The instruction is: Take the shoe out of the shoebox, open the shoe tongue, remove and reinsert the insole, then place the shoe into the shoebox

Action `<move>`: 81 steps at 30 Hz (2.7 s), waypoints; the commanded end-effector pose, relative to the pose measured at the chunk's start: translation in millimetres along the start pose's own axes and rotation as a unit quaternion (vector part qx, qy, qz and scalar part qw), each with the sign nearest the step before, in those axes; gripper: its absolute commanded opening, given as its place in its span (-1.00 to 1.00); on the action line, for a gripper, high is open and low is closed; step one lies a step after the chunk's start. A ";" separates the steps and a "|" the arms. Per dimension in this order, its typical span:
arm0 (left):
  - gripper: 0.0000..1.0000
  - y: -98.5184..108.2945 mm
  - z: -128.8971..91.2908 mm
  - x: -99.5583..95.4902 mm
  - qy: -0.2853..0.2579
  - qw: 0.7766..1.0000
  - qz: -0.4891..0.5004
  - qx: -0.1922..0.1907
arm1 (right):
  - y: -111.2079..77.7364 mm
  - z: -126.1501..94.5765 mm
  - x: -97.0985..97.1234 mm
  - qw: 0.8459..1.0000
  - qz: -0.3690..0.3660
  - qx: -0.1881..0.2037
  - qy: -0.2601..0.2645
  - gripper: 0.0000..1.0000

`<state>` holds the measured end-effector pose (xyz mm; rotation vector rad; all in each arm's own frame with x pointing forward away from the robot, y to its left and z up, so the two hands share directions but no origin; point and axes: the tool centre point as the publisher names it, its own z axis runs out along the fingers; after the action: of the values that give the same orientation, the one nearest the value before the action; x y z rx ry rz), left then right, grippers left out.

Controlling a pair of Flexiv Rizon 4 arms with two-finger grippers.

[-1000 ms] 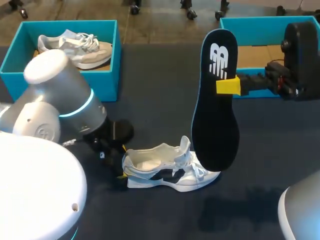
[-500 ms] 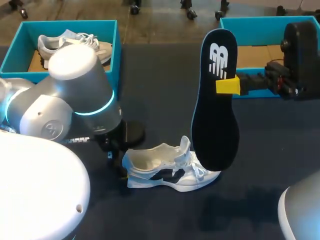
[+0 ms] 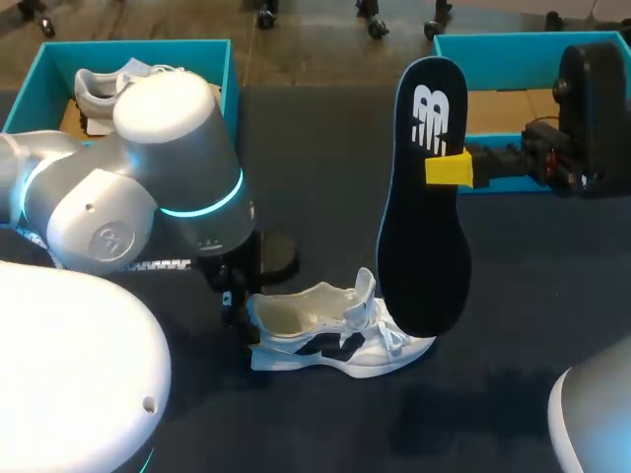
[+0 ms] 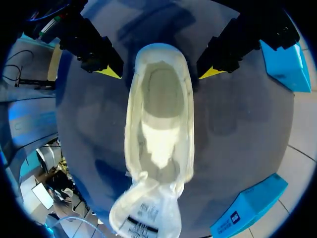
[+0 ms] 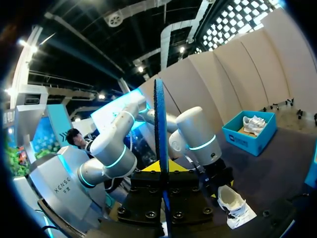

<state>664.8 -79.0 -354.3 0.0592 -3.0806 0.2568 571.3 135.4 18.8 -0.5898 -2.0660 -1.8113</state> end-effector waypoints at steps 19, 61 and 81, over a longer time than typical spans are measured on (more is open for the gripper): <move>1.00 -74.1 -10.2 -46.8 -0.005 1.000 0.025 0.002 | 2.4 2.4 -2.3 1.000 0.001 0.003 0.001 -1.00; -1.00 -80.4 29.3 -32.8 0.047 0.996 0.072 -0.001 | 2.4 2.4 -2.3 1.000 0.001 0.003 0.001 -1.00; -1.00 -84.2 -18.3 -26.6 0.019 0.959 0.283 -0.022 | 2.4 2.4 -2.3 1.000 0.001 0.003 0.001 -1.00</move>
<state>696.6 -161.2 -325.6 -0.8219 -2.9802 0.1945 570.7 134.9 18.9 -0.5896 -2.0665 -1.8119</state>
